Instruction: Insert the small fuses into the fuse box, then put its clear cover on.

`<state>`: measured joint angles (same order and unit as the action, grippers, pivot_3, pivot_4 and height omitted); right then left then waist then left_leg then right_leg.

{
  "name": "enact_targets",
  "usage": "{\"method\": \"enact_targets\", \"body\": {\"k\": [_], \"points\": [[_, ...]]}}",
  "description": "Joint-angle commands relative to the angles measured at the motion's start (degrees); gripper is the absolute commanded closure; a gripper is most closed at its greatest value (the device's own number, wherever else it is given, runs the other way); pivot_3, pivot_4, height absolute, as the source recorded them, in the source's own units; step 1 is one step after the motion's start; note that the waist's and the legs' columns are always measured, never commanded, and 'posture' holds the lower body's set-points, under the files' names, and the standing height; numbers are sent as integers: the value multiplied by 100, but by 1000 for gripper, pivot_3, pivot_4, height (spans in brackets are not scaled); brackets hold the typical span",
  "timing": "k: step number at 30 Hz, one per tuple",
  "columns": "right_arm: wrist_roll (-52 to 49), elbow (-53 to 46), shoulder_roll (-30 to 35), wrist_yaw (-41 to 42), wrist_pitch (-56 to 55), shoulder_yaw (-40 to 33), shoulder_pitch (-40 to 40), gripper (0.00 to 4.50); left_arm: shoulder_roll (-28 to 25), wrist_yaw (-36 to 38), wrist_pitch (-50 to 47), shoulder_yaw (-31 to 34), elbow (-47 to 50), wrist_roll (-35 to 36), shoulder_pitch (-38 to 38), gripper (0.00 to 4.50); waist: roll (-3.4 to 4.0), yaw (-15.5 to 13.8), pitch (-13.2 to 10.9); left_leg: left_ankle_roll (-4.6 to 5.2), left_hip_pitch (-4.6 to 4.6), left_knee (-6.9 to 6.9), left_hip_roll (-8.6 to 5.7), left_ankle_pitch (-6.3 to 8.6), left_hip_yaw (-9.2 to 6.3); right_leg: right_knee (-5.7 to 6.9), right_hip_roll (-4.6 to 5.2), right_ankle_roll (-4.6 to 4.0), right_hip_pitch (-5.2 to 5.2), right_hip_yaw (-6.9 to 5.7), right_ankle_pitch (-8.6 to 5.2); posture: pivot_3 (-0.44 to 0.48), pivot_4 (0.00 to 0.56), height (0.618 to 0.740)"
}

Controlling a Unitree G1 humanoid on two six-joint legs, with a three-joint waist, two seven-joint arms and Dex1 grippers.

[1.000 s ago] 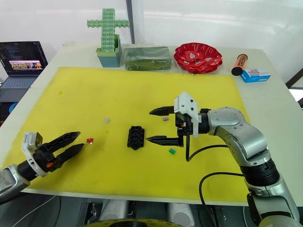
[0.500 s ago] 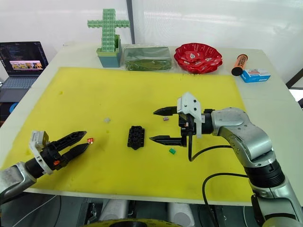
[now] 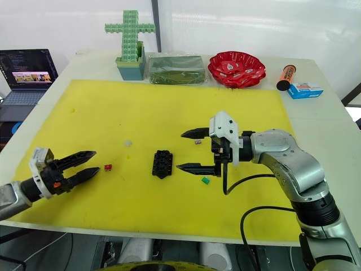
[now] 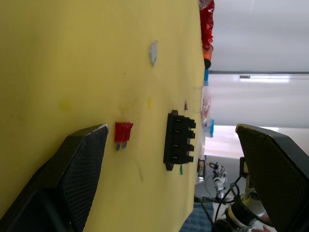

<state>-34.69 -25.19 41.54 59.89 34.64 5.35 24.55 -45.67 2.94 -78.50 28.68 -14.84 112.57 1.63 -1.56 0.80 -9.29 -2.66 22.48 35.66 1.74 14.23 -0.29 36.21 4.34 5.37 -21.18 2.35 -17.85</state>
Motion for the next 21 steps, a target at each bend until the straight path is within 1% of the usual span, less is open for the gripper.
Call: {"method": "enact_targets", "body": {"k": [1,8,11,17,21], "points": [[-161,-271,41,-66,62,-204,103,0,-88,-8,-121,-259,26,43,-16,32,2,4,0,0,0,-2,0,0,0,-1,2,0,-1,0,0,0,150,740],[-223,-346,59,-139,212,-230,185,0,-172,47,-156,-443,182,43,-117,32,2,1,0,-2,0,-31,-12,1,6,-15,32,-1,-10,-1,0,0,150,740],[-220,-353,71,-147,222,-241,169,0,-154,176,-184,-515,398,43,-217,32,2,2,0,-2,1,-46,-16,1,9,-22,40,-1,-15,-2,0,0,150,740],[-195,-354,81,-162,187,-244,108,0,-51,208,-27,-731,817,43,-395,32,3,1,0,3,4,-59,-19,5,12,-34,48,-2,-18,-7,-1,0,150,740],[-185,-348,84,-168,178,-240,101,0,15,12,218,-757,857,43,-421,32,4,0,0,4,5,-58,-22,5,15,-37,53,-2,-17,-8,-1,0,150,740]]}}
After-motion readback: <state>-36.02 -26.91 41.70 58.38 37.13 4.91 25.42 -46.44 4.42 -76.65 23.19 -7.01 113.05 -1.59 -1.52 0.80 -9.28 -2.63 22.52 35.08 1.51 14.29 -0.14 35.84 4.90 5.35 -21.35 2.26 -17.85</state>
